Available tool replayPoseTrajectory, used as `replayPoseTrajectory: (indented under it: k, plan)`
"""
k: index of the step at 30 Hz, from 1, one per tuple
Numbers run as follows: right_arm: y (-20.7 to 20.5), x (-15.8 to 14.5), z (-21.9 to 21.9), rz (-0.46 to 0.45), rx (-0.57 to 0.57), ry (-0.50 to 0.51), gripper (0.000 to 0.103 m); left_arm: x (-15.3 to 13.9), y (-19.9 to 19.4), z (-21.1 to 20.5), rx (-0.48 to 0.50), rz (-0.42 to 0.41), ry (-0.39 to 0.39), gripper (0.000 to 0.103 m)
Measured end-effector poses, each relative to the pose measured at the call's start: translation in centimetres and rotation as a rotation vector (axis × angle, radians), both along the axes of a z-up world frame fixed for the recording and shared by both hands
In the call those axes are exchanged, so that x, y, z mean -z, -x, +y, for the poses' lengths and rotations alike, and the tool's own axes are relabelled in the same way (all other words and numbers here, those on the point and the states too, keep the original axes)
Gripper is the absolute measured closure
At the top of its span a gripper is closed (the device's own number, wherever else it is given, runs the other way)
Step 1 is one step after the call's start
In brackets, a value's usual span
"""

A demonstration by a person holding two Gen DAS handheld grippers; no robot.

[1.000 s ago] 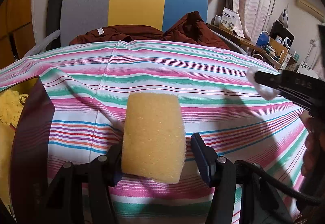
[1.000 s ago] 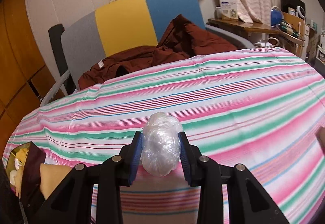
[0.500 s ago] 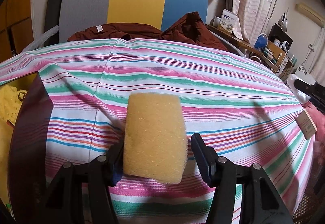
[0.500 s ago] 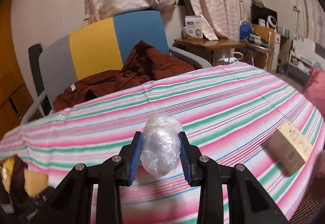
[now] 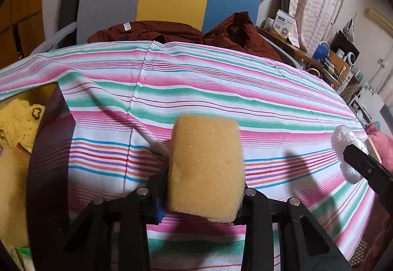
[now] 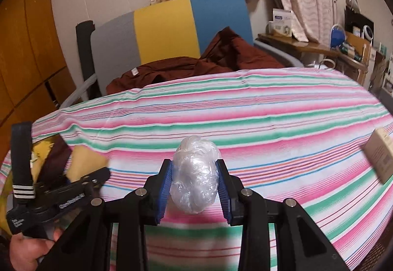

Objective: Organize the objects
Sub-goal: 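Carry the yellow sponge and plastic bag toward the gold tray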

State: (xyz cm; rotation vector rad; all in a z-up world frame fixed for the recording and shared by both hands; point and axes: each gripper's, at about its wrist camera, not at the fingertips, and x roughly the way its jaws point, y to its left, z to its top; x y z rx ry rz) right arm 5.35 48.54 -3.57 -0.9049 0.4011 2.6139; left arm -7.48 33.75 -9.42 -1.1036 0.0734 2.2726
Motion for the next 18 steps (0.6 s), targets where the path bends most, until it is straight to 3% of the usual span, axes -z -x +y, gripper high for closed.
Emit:
replayPoseTrajectory:
  k: [12,18]
  plan:
    - [-0.5,-0.3,-2.0,0.002,-0.013,0.013,0.068,-3.4,-3.3,-1.2,0.062,0.044,-0.079,0.067]
    - [-0.6,-0.6,-3.2,0.012,-0.03,0.014,0.068,-5.1,-5.3,-3.2,0.061,0.02,-0.153,0.067]
